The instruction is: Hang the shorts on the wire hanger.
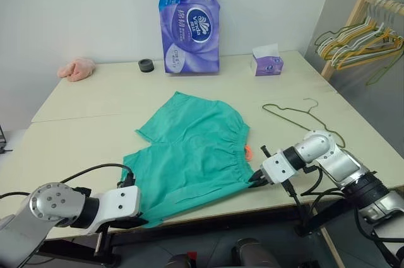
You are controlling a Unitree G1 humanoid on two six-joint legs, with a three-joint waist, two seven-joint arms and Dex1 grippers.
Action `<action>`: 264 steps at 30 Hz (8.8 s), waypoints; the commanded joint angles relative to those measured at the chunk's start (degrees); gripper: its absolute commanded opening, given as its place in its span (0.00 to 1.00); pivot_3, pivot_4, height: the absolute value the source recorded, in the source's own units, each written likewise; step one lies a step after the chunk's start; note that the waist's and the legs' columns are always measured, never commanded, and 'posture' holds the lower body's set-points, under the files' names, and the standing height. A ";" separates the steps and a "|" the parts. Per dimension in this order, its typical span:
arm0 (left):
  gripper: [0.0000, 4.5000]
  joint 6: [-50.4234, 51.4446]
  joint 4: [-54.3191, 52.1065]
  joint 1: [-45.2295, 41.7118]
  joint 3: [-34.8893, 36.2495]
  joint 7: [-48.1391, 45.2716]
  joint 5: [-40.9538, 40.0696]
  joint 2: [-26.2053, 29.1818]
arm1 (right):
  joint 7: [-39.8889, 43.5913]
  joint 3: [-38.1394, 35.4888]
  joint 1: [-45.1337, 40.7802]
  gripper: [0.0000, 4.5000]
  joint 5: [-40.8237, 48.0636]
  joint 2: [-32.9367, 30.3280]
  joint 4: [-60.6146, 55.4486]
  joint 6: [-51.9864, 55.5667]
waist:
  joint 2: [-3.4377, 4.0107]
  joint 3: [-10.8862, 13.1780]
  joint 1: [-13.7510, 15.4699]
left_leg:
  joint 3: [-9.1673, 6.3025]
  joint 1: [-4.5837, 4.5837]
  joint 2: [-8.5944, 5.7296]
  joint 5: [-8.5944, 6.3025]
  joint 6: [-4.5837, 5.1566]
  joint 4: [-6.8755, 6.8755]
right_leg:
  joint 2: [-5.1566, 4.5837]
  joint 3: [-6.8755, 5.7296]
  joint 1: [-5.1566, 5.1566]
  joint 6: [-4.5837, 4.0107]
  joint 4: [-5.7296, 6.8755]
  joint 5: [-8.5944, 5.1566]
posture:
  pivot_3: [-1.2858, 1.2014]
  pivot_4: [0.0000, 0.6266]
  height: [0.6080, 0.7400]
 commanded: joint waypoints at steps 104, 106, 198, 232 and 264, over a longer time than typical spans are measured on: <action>1.00 23.19 9.33 -45.55 -4.45 12.62 -17.81 -24.83 | -43.37 -33.14 -14.52 0.01 -5.50 8.81 52.92 34.32 | -1.41 -0.81 -5.61 | -0.24 0.57 0.03 -0.21 -0.23 -0.03 | 0.13 -0.07 0.94 0.10 -0.46 -0.17 | 0.42 0.06 1.00; 1.00 23.29 10.77 -46.06 -3.55 13.77 -17.49 -25.17 | -41.35 -32.20 -13.62 0.01 -5.33 8.66 47.10 31.79 | -1.15 -0.64 -5.60 | -0.22 0.54 0.02 -0.21 -0.23 -0.03 | 0.13 -0.05 0.89 0.13 -0.45 -0.18 | 0.42 0.07 1.00; 0.00 13.46 20.43 -38.60 -6.82 1.15 -6.60 -13.15 | -27.13 -17.56 -3.76 0.98 9.50 -0.44 -13.57 24.63 | 0.15 0.37 -4.71 | -0.36 0.03 -0.06 -0.21 -0.25 0.03 | 0.00 -0.10 0.23 0.17 -0.08 -0.31 | 0.40 0.08 1.00; 0.00 9.49 15.24 -40.37 -8.18 -2.44 -1.89 -11.33 | -8.93 -2.01 -15.40 0.00 -7.63 4.21 -0.59 37.23 | 0.24 0.47 -5.01 | -0.37 -0.17 -0.04 -0.21 -0.24 0.01 | 0.00 -0.16 -0.04 0.35 0.02 -0.47 | 0.42 0.06 1.00; 0.79 19.61 23.39 -35.05 10.19 4.89 -16.89 -19.88 | -15.54 -25.53 5.60 0.00 9.20 -6.48 -16.32 69.40 | 0.20 0.47 -5.09 | -0.42 -0.21 -0.05 -0.21 -0.25 0.03 | -0.03 -0.21 -0.04 0.18 0.03 -0.37 | 0.40 0.09 1.00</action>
